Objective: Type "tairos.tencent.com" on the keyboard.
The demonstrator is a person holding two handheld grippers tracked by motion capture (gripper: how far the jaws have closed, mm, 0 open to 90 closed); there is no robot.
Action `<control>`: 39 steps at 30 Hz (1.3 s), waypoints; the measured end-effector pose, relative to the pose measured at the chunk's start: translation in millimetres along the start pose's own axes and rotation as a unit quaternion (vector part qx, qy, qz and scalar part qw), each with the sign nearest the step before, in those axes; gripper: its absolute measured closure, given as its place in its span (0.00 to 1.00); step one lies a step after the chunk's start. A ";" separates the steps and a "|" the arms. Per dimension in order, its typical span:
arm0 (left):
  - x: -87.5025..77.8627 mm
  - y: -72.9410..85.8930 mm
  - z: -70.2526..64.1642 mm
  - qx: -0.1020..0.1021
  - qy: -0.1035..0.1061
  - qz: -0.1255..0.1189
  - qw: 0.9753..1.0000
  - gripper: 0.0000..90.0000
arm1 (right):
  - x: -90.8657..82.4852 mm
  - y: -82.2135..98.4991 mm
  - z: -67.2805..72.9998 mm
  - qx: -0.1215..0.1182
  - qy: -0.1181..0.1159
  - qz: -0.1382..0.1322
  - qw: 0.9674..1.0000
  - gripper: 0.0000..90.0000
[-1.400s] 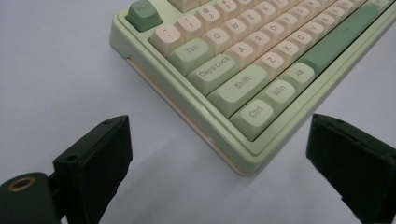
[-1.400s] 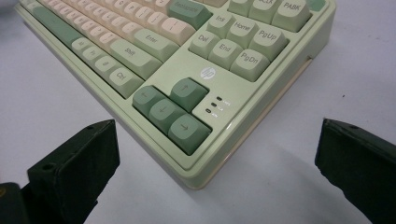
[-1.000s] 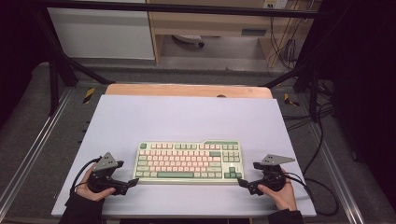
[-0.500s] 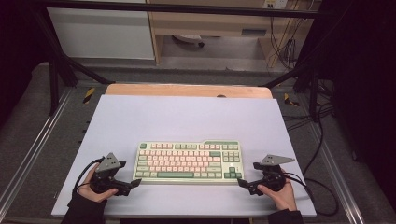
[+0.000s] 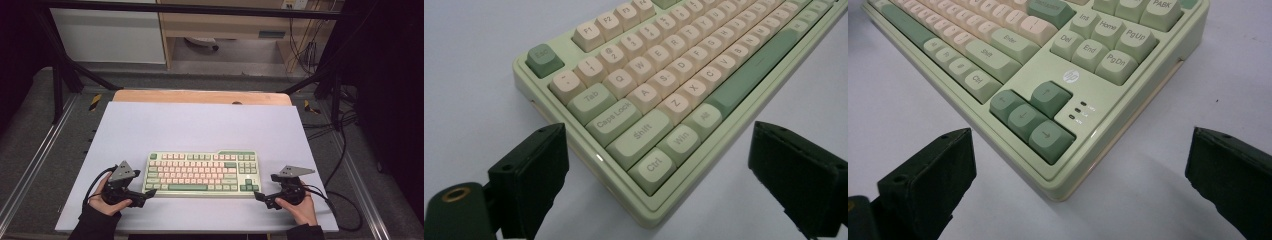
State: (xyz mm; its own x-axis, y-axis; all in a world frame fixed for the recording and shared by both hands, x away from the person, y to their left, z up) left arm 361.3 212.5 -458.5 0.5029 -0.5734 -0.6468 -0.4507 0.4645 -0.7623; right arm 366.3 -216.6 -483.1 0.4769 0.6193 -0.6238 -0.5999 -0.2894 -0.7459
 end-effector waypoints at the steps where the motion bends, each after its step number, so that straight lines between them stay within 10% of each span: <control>1: 0.2 -1.1 -1.0 0.001 0.001 0.000 1.000 0.13 | 0.1 0.1 0.0 0.000 0.000 0.000 1.000 0.00; 39: 29.7 -44.2 -15.2 0.009 0.015 0.008 1.000 0.78 | -1.1 -0.4 0.3 -0.001 0.000 -0.001 1.000 0.00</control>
State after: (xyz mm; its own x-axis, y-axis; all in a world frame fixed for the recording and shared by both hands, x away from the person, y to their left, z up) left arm 385.0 164.7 -443.7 0.4739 -0.5857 -0.6575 -0.4454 0.4847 -0.7528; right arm 365.8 -216.9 -482.0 0.4777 0.6198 -0.6226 -0.5982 -0.2896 -0.7472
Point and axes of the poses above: each handheld gripper's, and its own axes: x roughly forward along the jaws, y roughly out of its underside, z roughly to its left, the point moved 6 cm from there along x, roughly forward along the jaws, and after that the axes turned 2 degrees about x, right-handed, at the moved point
